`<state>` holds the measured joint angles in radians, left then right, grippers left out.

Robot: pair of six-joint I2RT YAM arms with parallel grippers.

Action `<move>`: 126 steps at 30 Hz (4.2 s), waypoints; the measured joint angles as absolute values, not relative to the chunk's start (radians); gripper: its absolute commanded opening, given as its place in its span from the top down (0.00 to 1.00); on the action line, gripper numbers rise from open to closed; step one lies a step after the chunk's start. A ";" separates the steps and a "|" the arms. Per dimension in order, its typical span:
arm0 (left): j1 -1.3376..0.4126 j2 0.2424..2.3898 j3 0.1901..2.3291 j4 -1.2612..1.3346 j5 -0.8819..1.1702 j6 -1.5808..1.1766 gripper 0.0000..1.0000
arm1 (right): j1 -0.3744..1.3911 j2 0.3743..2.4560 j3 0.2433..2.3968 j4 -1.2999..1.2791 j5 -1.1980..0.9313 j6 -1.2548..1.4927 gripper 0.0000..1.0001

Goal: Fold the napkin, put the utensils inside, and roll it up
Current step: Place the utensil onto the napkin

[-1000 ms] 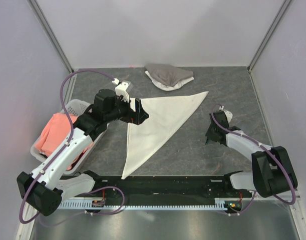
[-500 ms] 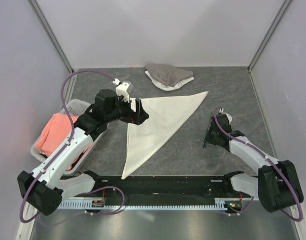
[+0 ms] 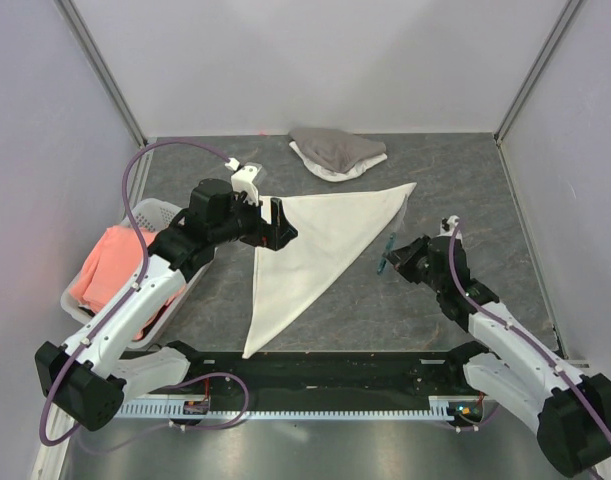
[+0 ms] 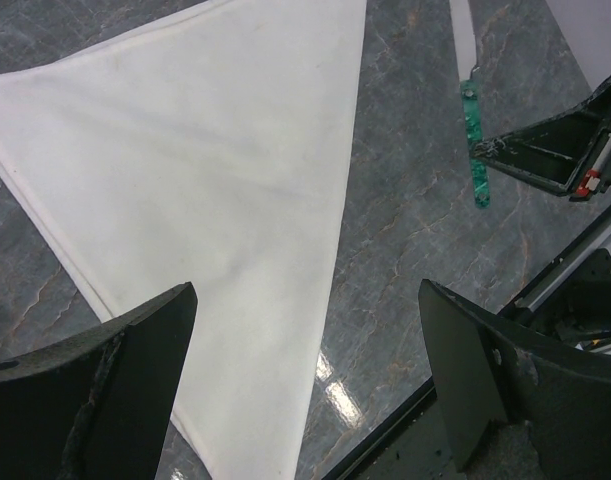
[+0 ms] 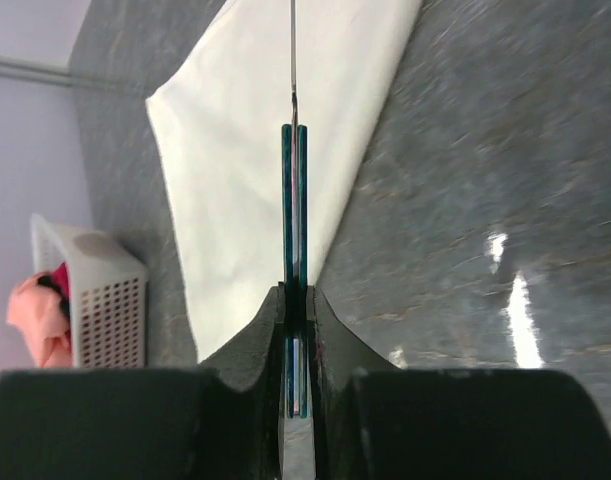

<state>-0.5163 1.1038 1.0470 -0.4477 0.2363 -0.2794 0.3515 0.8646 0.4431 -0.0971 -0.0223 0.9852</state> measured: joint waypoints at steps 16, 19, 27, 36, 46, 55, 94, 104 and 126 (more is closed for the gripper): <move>-0.516 1.103 1.043 -0.448 0.241 -0.279 0.00 | 0.677 1.126 0.398 0.314 0.217 1.281 1.00; -0.516 1.103 1.041 -0.447 0.245 -0.280 0.00 | 0.723 1.156 0.399 0.327 0.291 1.337 1.00; -0.516 1.098 1.040 -0.447 0.260 -0.280 0.00 | 0.788 1.266 0.434 0.348 0.415 1.467 1.00; -0.516 1.084 1.040 -0.446 0.270 -0.280 0.00 | 0.825 1.436 0.496 0.390 0.423 1.515 1.00; -0.516 1.083 1.040 -0.440 0.271 -0.280 0.00 | 0.842 1.497 0.554 0.393 0.429 1.532 1.00; -0.516 1.083 1.040 -0.440 0.271 -0.280 0.00 | 0.867 1.604 0.562 0.392 0.421 1.575 1.00; -0.516 1.080 1.040 -0.440 0.271 -0.280 0.00 | 0.876 1.548 0.665 0.207 0.375 1.491 0.45; -0.516 1.080 1.040 -0.440 0.271 -0.280 0.00 | 0.804 1.320 0.656 0.109 0.421 1.363 0.38; -0.516 1.113 1.032 -0.440 0.262 -0.279 0.00 | -0.002 1.726 0.830 0.200 -0.141 0.843 0.45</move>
<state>-0.5163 1.1130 1.0325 -0.4400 0.2619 -0.2794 -0.0017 1.7264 0.8303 0.1997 -0.1413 0.8433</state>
